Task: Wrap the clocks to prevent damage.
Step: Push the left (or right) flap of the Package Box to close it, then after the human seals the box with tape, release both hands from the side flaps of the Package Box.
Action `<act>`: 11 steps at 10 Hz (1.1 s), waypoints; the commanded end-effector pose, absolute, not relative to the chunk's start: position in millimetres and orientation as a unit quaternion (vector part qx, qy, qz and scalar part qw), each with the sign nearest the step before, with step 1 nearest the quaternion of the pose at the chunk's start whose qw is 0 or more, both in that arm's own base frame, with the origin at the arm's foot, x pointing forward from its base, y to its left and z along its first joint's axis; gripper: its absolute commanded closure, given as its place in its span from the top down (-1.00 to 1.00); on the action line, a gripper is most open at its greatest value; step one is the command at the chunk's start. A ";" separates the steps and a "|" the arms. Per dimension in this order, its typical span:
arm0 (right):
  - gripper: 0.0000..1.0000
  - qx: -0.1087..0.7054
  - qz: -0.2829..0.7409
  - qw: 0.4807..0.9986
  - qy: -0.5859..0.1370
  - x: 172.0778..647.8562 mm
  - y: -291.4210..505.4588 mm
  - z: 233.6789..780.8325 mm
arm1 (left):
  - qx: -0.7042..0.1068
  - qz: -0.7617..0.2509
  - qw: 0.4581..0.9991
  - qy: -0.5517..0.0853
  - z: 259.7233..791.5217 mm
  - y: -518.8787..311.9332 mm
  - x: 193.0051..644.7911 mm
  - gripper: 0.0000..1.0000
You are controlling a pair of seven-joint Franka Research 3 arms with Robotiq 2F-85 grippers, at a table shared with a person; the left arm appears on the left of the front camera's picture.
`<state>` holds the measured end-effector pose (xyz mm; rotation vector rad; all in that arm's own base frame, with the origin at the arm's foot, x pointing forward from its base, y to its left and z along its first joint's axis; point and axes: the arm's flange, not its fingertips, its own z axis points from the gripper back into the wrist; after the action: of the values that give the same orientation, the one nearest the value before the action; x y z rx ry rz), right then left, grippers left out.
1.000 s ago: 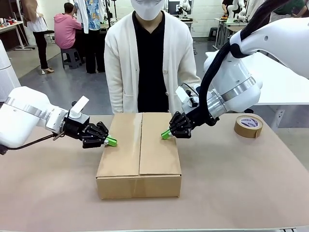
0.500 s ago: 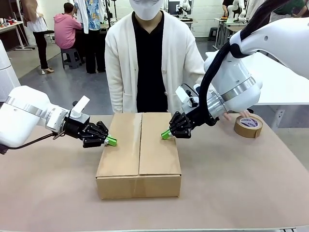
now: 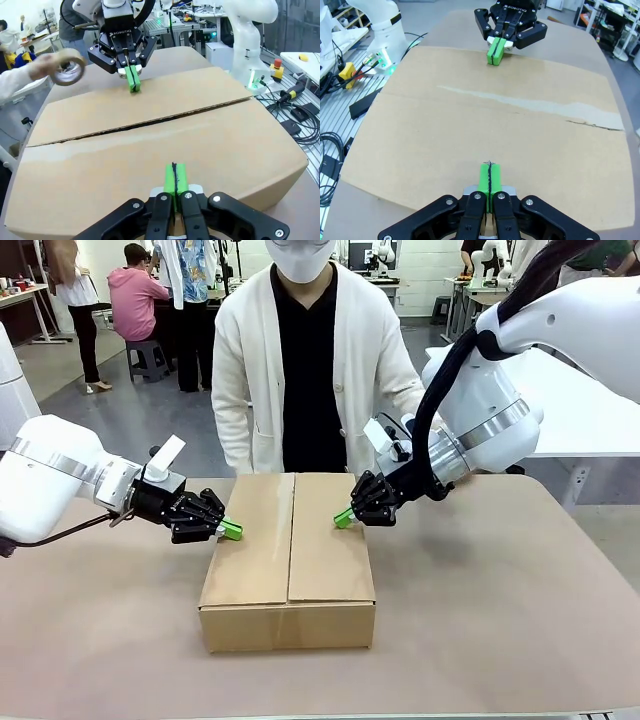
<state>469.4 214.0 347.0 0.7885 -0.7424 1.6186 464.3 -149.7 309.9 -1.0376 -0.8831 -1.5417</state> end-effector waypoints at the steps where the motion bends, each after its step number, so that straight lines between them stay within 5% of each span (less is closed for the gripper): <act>1: -0.98 0.332 0.688 0.564 -0.314 469.6 212.6 342.1 | -0.426 -0.643 0.521 -0.366 304.9 -148.5 464.8 -0.98; 11: -0.98 0.332 0.688 0.564 -0.314 469.6 212.6 342.1 | -0.426 -0.643 0.521 -0.366 304.9 -148.5 464.8 -0.98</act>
<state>469.4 213.9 347.0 0.7885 -0.7424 1.6186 464.3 -149.7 309.9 -1.0376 -0.8829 -1.5414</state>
